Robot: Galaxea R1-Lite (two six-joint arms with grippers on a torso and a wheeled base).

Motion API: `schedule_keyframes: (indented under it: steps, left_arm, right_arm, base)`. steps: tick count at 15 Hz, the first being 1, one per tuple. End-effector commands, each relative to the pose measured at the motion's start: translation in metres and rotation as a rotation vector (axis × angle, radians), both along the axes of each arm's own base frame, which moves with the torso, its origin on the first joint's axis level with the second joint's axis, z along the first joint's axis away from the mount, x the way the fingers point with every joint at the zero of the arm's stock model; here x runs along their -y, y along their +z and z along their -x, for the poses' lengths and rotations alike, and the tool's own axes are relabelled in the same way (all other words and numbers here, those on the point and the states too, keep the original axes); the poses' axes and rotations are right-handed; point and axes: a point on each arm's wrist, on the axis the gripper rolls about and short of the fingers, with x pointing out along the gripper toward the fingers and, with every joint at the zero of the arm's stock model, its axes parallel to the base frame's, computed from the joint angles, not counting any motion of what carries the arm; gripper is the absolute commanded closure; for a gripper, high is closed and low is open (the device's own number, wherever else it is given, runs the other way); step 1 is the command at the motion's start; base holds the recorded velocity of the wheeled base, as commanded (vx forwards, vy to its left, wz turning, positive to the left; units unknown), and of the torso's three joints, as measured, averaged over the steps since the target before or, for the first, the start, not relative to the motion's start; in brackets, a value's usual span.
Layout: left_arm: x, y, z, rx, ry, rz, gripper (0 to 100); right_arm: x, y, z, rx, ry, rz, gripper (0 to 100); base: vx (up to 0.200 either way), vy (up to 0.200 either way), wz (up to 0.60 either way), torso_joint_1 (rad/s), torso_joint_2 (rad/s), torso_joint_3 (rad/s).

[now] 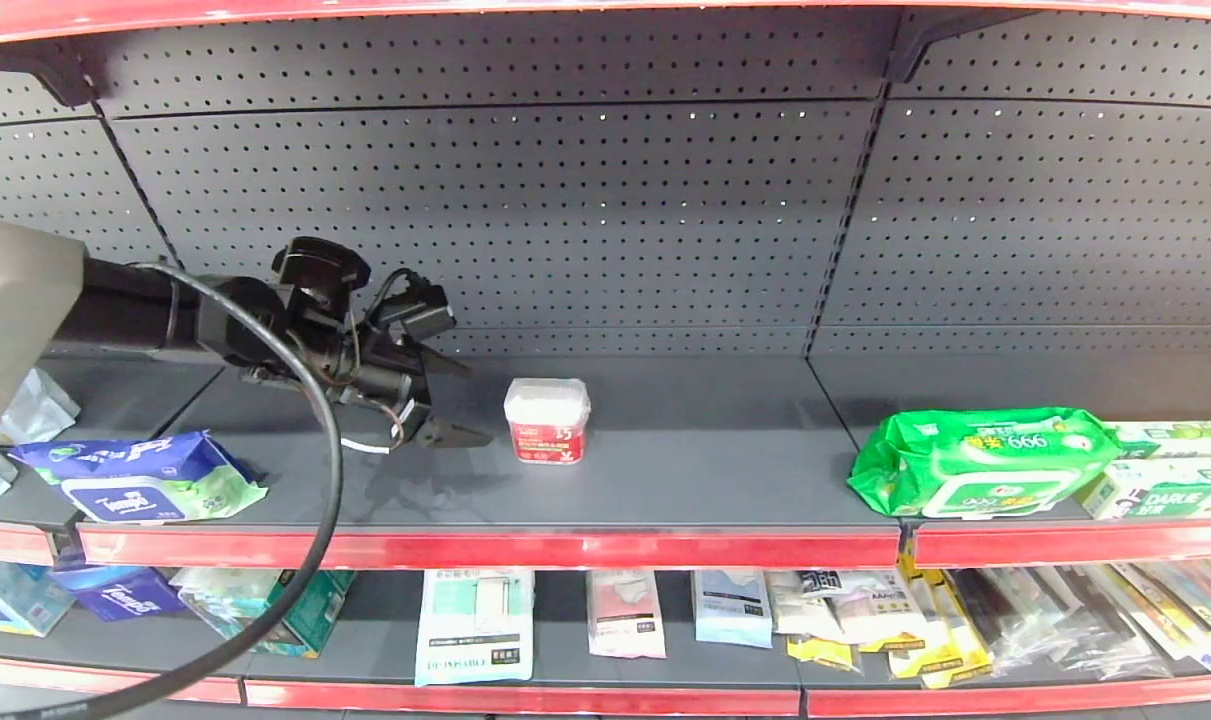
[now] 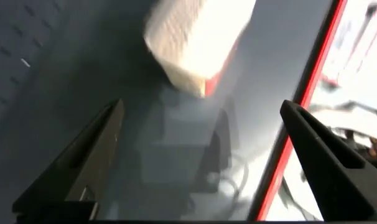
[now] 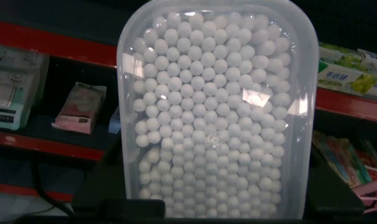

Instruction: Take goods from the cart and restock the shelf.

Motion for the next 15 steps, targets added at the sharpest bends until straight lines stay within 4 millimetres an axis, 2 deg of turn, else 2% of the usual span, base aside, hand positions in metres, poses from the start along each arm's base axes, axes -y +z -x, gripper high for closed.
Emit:
schedule_keyframes:
  steps: [1, 3, 7, 10, 13, 15]
  left_arm:
    - [-0.008, -0.005, 0.007, 0.021, 0.002, 0.039, 0]
    - [-0.007, -0.013, 0.012, -0.026, -0.031, 0.091, 0]
    - [-0.004, -0.029, 0.005, -0.032, -0.145, 0.203, 0]
    - [-0.018, -0.049, -0.009, 0.03, -0.148, 0.171, 0]
    - [-0.028, -0.054, -0.009, 0.031, -0.138, 0.168, 0]
    - [-0.029, -0.062, -0.017, 0.038, -0.137, 0.169, 0]
  right_arm:
    - [0.0, 0.0, 0.0, 0.001, 0.0, -0.001, 100]
    - [0.0, 0.0, 0.0, 0.002, 0.0, 0.001, 100]
    - [0.0, 0.0, 0.0, 0.004, 0.0, -0.001, 100]
    - [0.0, 0.0, 0.0, 0.005, -0.002, 0.0, 100]
    - [0.0, 0.0, 0.0, 0.004, -0.002, 0.0, 100]
    - [0.0, 0.0, 0.0, 0.004, -0.005, 0.0, 100]
  base:
    - [0.0, 0.0, 0.0, 0.0, 0.0, 0.0]
    - [0.0, 0.0, 0.0, 0.0, 0.0, 0.0]
    - [0.0, 0.0, 0.0, 0.0, 0.0, 0.0]
    - [0.0, 0.0, 0.0, 0.0, 0.0, 0.0]
    - [0.0, 0.0, 0.0, 0.0, 0.0, 0.0]
    - [0.0, 0.0, 0.0, 0.0, 0.0, 0.0]
